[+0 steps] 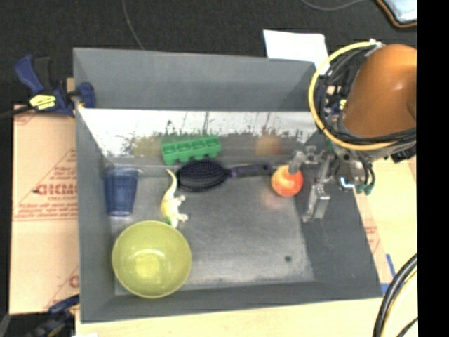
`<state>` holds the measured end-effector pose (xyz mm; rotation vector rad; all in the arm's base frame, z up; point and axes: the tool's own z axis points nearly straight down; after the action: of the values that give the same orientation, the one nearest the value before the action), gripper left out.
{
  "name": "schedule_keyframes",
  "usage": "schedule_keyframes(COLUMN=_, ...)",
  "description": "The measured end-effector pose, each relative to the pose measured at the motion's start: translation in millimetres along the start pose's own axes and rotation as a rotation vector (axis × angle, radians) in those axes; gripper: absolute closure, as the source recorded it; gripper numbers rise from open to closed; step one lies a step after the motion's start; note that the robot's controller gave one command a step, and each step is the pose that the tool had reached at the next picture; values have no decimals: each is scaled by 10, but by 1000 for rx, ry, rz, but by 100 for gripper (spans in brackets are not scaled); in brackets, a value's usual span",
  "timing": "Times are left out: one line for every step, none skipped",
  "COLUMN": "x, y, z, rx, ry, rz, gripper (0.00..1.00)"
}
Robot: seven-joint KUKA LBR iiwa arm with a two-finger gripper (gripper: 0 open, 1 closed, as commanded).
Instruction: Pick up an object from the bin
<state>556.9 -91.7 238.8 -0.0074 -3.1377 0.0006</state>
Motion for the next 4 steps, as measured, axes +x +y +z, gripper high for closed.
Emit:
schedule_keyframes(x=-13, y=6, z=-49, rx=1, ry=-8, rz=-4, gripper=0)
schedule_keyframes(x=-793, y=-410, z=1418, rx=0, ry=-25, rz=24, gripper=0)
schedule_keyframes(x=-762, y=-483, z=740, rx=1, ry=-31, rz=279, gripper=0)
schedule_keyframes(x=-902, y=-714, z=1385, rx=-1, ry=-26, rz=85, gripper=0)
